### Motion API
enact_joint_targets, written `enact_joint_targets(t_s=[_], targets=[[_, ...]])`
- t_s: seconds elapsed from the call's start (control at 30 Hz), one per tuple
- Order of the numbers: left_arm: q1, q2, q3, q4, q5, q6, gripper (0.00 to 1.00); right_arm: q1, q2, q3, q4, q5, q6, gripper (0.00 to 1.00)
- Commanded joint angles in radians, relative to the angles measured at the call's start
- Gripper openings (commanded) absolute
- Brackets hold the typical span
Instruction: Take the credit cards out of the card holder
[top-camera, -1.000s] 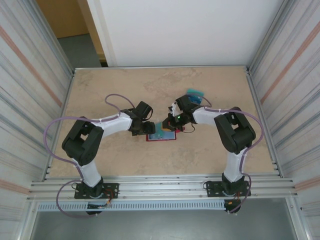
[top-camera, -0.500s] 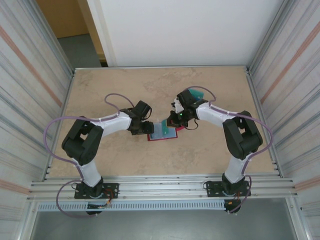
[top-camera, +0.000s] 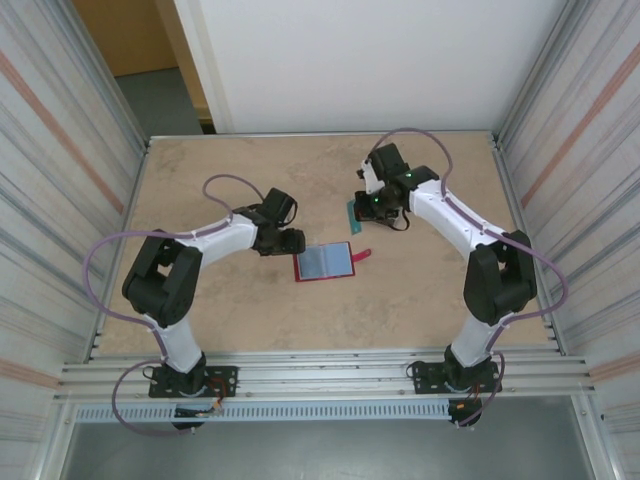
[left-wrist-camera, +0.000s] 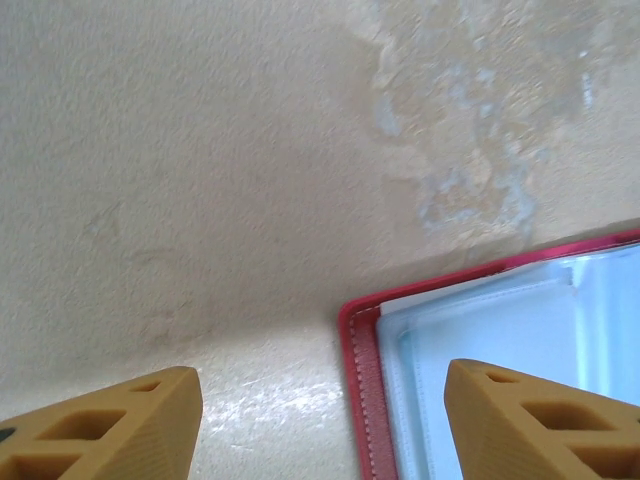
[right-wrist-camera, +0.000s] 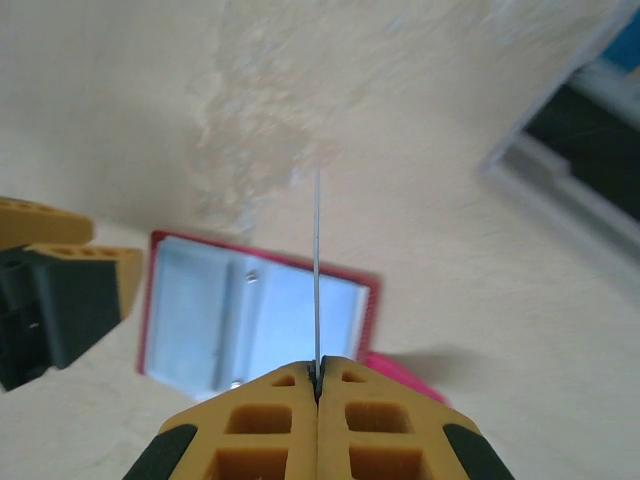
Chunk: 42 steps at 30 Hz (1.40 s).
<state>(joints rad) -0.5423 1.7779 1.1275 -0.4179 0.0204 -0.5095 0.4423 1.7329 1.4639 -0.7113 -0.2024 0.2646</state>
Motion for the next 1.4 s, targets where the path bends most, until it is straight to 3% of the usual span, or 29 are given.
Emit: enact_joint_targets(t_s=[0.0, 0.27, 0.33, 0.37, 0.87, 1.37], targets=[[0.003, 0.009, 0.028, -0.010, -0.012, 0.037, 0.67, -0.008, 0.001, 0.076, -0.084, 0.151, -0.161, 0.00], [0.007, -0.104, -0.018, -0.007, -0.022, 0.016, 0.80, -0.017, 0.036, 0.140, -0.064, 0.371, -0.473, 0.00], [0.009, -0.139, -0.038, -0.007, -0.024, 0.006, 0.97, -0.035, 0.058, 0.157, -0.063, 0.409, -0.541, 0.00], [0.010, -0.154, -0.045, -0.005, -0.024, 0.002, 0.99, -0.045, 0.066, 0.166, -0.064, 0.417, -0.569, 0.00], [0.016, -0.334, -0.145, 0.001, -0.132, -0.024, 0.99, -0.238, 0.174, 0.266, -0.063, 0.267, -0.928, 0.00], [0.016, -0.333, -0.160, 0.003, -0.134, -0.054, 0.99, -0.231, 0.283, 0.351, -0.114, 0.192, -1.009, 0.00]])
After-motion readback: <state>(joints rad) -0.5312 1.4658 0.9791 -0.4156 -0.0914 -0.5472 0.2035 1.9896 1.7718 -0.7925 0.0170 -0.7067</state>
